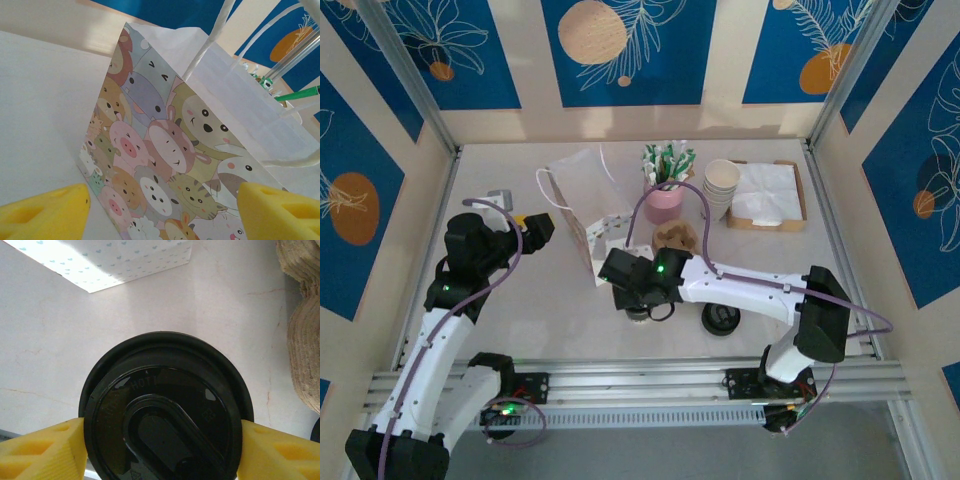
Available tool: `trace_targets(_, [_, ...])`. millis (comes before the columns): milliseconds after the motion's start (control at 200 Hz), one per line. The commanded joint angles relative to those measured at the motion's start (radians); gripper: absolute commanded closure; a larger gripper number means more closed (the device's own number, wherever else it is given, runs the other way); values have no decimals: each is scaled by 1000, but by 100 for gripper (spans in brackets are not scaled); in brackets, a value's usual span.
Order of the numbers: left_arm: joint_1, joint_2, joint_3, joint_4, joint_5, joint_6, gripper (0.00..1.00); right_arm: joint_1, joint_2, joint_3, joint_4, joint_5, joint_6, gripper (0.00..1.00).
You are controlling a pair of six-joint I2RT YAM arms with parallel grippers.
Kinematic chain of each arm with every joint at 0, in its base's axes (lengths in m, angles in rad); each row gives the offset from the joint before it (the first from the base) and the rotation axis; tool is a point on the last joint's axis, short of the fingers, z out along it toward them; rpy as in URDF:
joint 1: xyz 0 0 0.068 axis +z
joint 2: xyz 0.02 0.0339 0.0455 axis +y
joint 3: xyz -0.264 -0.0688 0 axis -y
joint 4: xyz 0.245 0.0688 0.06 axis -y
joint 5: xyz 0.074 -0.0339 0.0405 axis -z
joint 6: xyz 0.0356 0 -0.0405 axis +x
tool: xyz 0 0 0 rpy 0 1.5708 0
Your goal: Pack the takeout coffee
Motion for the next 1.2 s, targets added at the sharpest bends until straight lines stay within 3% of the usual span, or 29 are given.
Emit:
trace_targets(0, [-3, -6, -9, -2, -5, 15, 23, -5, 14, 14, -24, 0, 5, 30])
trace_targets(645, [-2, 0, -9, -1, -4, 14, 23, 0, 74, 21, -127, -9, 37, 29])
trace_targets(905, [-3, 0, -9, -1, -2, 13, 23, 22, 146, 74, -278, 101, 65, 29])
trace_targets(1196, [-3, 0, -8, -1, -4, 14, 23, 39, 190, 40, -247, 35, 79, 29])
